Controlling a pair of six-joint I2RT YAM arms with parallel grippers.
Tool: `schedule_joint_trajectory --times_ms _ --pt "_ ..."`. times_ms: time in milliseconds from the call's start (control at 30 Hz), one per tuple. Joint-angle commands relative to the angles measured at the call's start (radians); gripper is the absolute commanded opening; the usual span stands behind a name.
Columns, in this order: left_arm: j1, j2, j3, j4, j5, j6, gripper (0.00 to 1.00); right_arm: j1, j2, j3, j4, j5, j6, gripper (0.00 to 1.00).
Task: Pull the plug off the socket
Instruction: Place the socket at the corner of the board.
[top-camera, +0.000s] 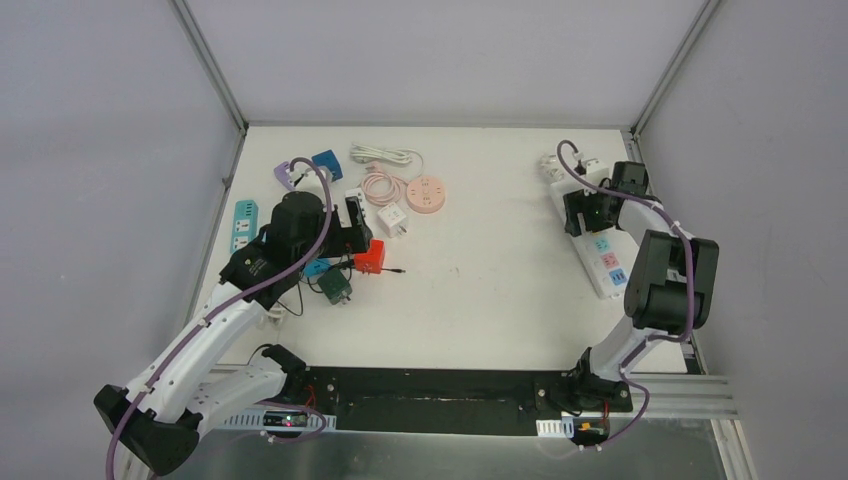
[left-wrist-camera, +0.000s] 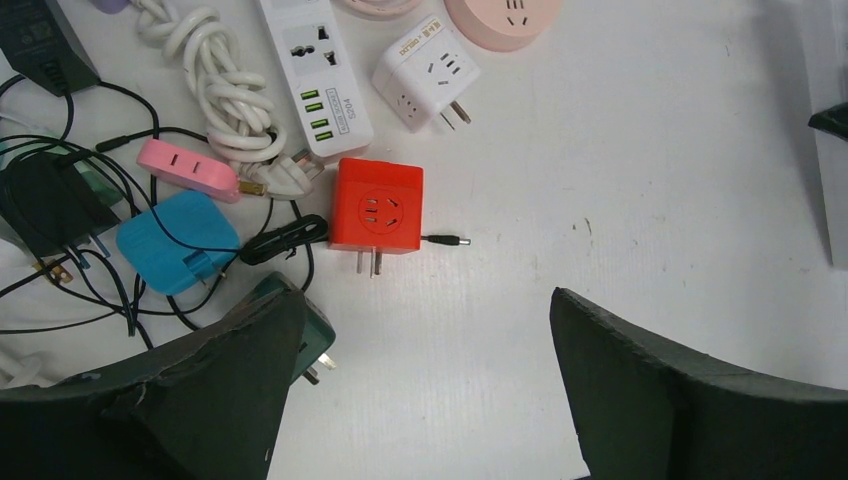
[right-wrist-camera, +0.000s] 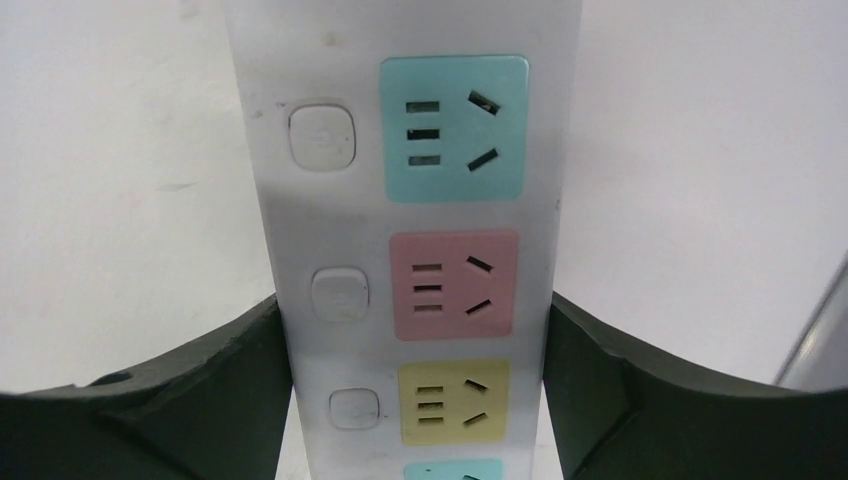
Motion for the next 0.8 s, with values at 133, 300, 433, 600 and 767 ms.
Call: schedule_joint_trajectory --times_ms 133,300,433,600,767 --pt "0.005 -0.032 -0.012 0.041 0.018 -0.014 0.95 -0.057 0.171 0.248 0.081 0.337 0.307 0.0" --pt "0.005 -0.028 -0.008 0.041 0.02 -0.015 0.95 -0.087 0.236 0.322 0.047 0.337 0.307 0.0" --pt "0.005 -0.015 0.005 0.042 0.025 -0.01 0.95 -0.099 0.264 0.359 0.013 0.337 0.307 0.0" --pt "0.005 -0.003 0.021 0.042 0.032 -0.003 0.95 -0.118 0.273 0.396 -0.033 0.337 0.307 0.0" --pt "0.005 0.0 0.037 0.041 0.036 0.007 0.95 -0.142 0.227 0.4 -0.055 0.175 0.356 1.0"
